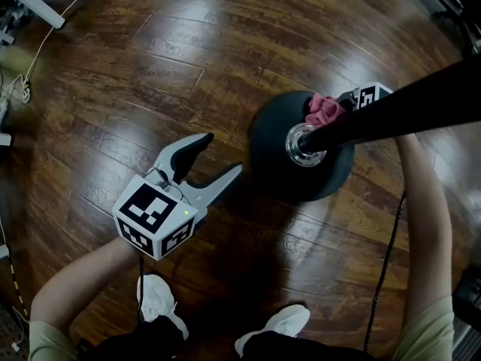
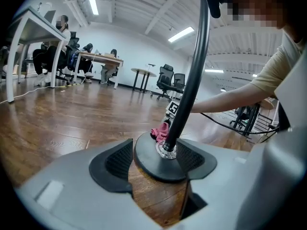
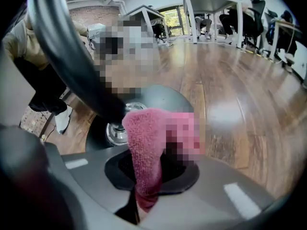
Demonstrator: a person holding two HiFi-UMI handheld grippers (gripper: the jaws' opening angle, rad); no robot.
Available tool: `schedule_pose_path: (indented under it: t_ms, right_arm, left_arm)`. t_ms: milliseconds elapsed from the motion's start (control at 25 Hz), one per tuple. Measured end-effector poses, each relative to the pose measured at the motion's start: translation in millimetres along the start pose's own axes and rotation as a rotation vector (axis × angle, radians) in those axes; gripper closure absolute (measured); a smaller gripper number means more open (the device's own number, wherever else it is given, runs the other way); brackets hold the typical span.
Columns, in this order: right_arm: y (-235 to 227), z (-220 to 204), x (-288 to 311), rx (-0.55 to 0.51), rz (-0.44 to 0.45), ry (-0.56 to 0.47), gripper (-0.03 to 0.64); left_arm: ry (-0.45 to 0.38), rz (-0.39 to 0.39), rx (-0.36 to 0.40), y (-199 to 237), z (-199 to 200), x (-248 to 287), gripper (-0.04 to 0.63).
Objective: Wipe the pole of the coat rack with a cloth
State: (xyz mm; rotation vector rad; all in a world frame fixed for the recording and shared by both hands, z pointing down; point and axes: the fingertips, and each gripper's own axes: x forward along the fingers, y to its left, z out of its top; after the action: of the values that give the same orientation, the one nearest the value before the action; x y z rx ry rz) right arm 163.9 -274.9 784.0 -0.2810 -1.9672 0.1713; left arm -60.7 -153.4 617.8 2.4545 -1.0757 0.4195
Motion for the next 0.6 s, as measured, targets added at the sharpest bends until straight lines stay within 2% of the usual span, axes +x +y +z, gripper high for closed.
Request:
schedule_pose_path:
  t_ms: [280,600]
  right_arm:
    - [49,-36,4,0.044,-0.047,-0.008,0.568]
    - [115,-44,17,0.068,-0.062,-0.050,0.568]
  left_arm:
    - [-0.015,-0.067,0.043,-23,12,12,0.333]
    - [-0.007,-0.146,0.094,-59,14,21,0.334]
